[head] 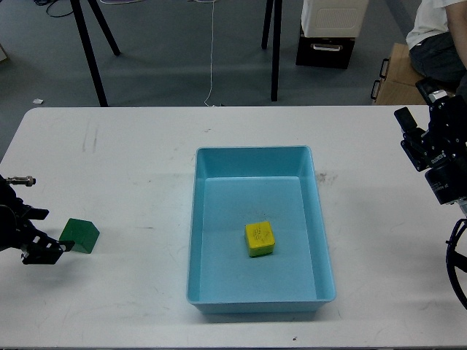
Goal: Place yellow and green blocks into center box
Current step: 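Close the left gripper around the green cube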
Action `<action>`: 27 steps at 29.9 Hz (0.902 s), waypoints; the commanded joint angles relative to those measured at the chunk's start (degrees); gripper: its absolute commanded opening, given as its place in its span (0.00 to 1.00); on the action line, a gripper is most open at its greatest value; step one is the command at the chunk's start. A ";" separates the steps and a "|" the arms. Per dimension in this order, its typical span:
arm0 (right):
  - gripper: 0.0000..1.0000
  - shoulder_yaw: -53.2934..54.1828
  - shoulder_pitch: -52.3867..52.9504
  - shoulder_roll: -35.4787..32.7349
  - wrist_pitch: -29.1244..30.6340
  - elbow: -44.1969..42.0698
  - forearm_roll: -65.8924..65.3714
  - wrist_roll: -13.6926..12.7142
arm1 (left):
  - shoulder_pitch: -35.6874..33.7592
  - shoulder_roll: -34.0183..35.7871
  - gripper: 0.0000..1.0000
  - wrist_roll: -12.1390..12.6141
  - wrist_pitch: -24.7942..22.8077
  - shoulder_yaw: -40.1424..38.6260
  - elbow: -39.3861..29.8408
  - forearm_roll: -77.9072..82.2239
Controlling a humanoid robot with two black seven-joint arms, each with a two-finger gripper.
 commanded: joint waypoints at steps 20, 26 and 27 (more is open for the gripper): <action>0.98 1.08 -0.92 0.28 -0.07 -0.10 0.00 0.00 | -5.10 -9.10 1.00 -0.02 -4.19 0.25 2.79 0.00; 0.98 1.08 -1.10 0.28 -0.07 -0.10 -0.08 0.00 | -4.93 -9.46 1.00 -0.02 -4.19 0.51 3.41 0.00; 0.98 1.08 -1.19 0.28 -0.07 -0.10 -0.08 0.00 | -4.93 -9.46 1.00 -0.02 -4.19 0.42 3.93 0.00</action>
